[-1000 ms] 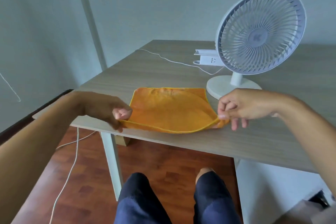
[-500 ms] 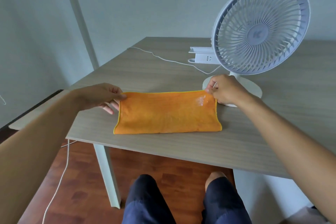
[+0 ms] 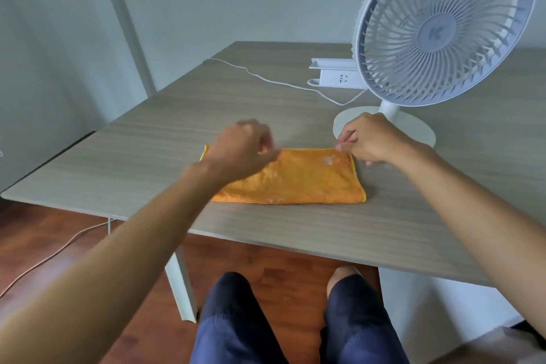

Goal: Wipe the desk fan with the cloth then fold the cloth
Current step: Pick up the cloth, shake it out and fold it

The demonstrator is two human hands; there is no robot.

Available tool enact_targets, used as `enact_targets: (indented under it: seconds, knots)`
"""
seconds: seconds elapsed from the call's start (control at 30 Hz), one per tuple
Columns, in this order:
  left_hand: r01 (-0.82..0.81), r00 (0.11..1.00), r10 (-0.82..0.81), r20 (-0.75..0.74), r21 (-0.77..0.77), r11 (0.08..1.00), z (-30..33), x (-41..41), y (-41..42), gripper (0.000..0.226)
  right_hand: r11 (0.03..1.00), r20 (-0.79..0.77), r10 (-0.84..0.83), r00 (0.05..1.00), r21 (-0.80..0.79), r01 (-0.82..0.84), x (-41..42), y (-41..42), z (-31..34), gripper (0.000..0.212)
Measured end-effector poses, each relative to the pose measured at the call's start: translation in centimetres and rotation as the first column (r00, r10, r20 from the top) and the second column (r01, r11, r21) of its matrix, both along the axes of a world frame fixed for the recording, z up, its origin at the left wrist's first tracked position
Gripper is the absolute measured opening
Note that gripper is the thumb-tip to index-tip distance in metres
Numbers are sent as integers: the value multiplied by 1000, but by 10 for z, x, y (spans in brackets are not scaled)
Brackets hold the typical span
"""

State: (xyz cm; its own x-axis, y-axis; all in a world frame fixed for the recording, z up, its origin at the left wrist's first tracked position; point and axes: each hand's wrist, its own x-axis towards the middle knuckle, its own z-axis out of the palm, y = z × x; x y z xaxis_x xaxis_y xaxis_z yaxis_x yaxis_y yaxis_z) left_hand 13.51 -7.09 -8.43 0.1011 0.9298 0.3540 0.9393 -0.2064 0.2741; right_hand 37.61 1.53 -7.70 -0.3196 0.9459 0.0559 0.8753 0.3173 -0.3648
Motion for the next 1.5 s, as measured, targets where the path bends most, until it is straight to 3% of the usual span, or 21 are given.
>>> enact_targets:
  seconds: [0.1, 0.17, 0.47, 0.67, 0.8, 0.93, 1.03, 1.27, 1.37, 1.5]
  knots:
    - [265, 963, -263, 57, -34, 964, -5, 57, -20, 36, 1000, 119, 24, 993, -22, -21, -1, 4, 2, 12]
    - [339, 941, -339, 7, -61, 939, -11, 87, -29, 44, 999, 143, 40, 989, -34, -35, -4, 6, 2, 9]
    - [329, 938, -302, -170, 160, 931, -30, 115, -31, 17, 981, 234, 106, 966, -182, -64, -18, 10, 13, 8]
    - [170, 983, -180, 35, 195, 966, -31, 113, -38, 11, 962, 192, 73, 979, -274, -18, -27, 6, 11, 8]
    - [98, 970, -129, 206, 156, 983, -29, 108, -44, 11, 949, -36, -58, 998, -313, 44, -33, 5, 19, 9]
    - [-73, 864, 4, 504, 117, 990, -17, 87, -54, 11, 971, -353, -87, 932, -240, 0, -54, -4, 39, 20]
    - [-212, 759, 122, 640, 66, 975, -12, 52, -66, 14, 981, -485, -63, 872, -189, -35, -84, -11, 51, 21]
    - [-419, 626, 392, 674, -134, 898, -15, -26, -89, 24, 974, -413, 8, 911, -204, -101, -172, -25, 42, 16]
    - [-471, 625, 483, 613, -197, 860, -19, -45, -95, 28, 973, -390, 28, 921, -201, -115, -196, -33, 36, 29]
    - [-554, 651, 577, 493, -212, 805, -21, -60, -97, 34, 961, -403, 62, 913, -222, -164, -212, -39, 32, 31]
